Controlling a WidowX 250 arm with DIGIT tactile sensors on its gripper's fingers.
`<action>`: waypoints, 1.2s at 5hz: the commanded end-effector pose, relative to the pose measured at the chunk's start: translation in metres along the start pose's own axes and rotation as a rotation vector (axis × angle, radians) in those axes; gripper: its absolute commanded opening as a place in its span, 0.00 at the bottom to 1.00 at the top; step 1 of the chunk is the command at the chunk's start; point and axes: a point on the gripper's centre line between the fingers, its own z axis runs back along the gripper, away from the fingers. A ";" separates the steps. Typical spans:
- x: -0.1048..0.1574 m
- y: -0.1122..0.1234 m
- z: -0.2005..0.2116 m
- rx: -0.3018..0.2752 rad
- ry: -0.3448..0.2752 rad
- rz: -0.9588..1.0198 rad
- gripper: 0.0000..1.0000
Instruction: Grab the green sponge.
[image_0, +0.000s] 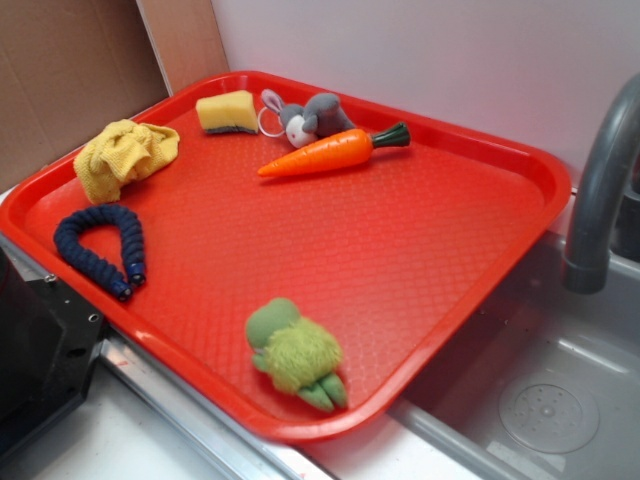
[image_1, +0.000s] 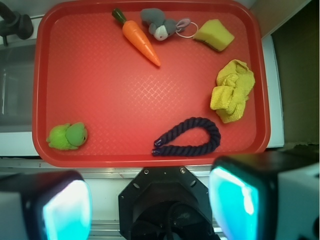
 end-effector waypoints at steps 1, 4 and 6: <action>0.000 0.000 0.000 0.000 0.000 0.000 1.00; 0.084 0.068 -0.059 -0.062 -0.054 -0.221 1.00; 0.084 0.068 -0.059 -0.062 -0.054 -0.221 1.00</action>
